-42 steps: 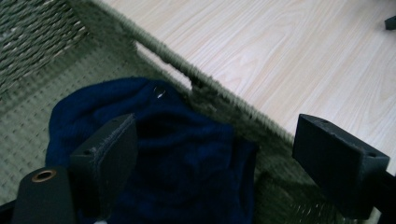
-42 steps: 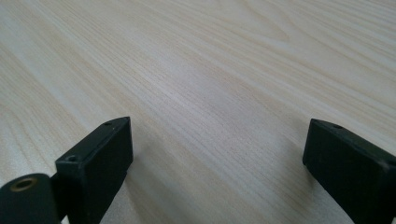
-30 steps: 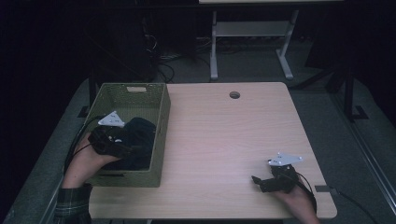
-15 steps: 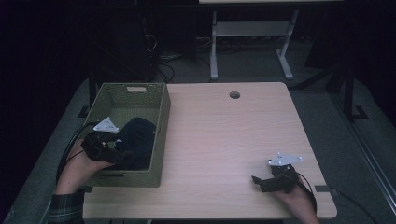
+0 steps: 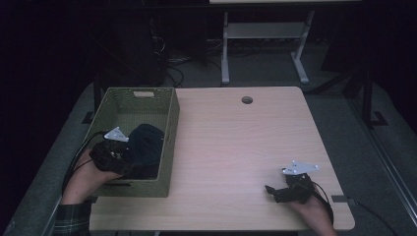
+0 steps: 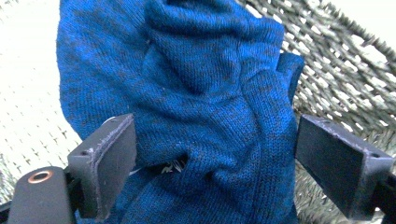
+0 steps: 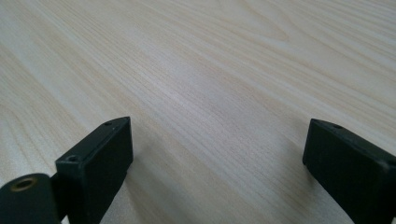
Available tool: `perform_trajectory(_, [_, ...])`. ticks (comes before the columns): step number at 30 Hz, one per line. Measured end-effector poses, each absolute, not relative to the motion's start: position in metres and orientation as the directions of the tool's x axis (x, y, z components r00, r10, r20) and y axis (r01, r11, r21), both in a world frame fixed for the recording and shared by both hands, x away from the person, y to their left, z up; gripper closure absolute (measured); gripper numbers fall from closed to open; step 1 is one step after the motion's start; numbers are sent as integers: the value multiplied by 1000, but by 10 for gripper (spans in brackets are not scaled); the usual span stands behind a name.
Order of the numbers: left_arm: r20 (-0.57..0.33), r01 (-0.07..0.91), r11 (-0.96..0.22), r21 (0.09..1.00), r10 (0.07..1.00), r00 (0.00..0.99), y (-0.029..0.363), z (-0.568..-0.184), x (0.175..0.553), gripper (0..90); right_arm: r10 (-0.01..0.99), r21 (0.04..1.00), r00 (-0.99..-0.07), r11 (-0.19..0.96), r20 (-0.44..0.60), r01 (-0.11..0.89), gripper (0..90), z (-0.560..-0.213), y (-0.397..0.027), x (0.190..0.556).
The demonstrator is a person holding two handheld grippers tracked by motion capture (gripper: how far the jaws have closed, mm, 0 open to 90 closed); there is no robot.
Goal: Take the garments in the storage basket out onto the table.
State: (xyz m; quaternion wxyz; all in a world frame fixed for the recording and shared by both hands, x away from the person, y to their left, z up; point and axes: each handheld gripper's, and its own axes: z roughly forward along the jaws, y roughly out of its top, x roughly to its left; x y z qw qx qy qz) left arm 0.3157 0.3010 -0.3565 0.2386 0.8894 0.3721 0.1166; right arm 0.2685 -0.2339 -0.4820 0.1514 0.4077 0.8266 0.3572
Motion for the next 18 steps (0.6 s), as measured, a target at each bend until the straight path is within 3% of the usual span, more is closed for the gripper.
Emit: perform_trajectory(18, [-4, 646, -639, 417, 710, 704, 290, -374, 326, 154, 782, 714, -622, 412, 41, 566, 81, -482, -234, 268])
